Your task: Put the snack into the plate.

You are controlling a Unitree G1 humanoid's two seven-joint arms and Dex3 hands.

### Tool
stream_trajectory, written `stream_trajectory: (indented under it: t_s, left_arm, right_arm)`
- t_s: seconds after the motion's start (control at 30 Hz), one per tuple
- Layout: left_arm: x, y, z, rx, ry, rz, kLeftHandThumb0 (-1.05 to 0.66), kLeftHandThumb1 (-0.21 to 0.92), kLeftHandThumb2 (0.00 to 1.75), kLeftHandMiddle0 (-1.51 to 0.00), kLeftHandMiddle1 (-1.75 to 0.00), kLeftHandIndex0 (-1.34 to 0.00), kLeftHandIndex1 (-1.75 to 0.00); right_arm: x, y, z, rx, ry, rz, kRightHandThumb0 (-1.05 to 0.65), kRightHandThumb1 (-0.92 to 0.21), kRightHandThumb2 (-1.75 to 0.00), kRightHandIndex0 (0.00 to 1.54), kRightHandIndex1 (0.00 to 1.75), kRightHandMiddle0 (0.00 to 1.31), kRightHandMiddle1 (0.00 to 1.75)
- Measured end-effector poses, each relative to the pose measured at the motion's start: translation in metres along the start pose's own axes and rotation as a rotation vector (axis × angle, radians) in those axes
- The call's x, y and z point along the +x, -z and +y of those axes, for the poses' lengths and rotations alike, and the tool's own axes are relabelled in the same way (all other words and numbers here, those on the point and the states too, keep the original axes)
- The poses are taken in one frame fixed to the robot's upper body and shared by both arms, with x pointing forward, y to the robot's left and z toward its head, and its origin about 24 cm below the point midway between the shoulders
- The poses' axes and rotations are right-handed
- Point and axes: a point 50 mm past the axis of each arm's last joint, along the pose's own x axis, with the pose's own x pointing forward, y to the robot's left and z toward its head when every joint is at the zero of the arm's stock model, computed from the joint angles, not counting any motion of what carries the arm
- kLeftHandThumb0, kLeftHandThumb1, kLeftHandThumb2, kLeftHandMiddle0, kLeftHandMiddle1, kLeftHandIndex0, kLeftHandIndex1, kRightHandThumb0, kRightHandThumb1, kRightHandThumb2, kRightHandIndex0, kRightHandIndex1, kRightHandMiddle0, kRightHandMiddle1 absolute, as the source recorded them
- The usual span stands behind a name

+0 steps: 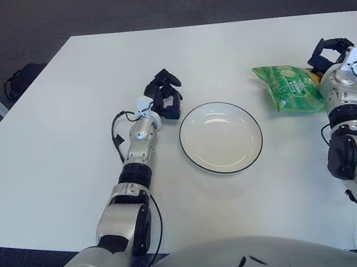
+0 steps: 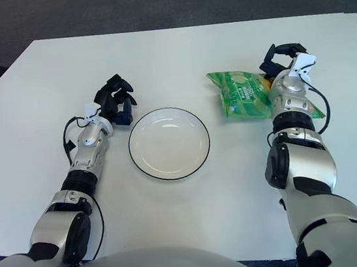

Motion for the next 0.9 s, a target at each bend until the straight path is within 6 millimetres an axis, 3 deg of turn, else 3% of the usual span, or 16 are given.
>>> stream_trajectory:
  t_s: [0.9]
  left_arm:
    - [-0.003,0.001,0.000,-0.006,-0.003,0.016,-0.01,0.11,1.56,-0.65,-1.75,-0.64,-1.75]
  right_arm:
    - [-0.013,0.004,0.047,0.008,-0.156,0.027,-0.51,-0.25,-1.41,1.17,1.75,0.67,1.75]
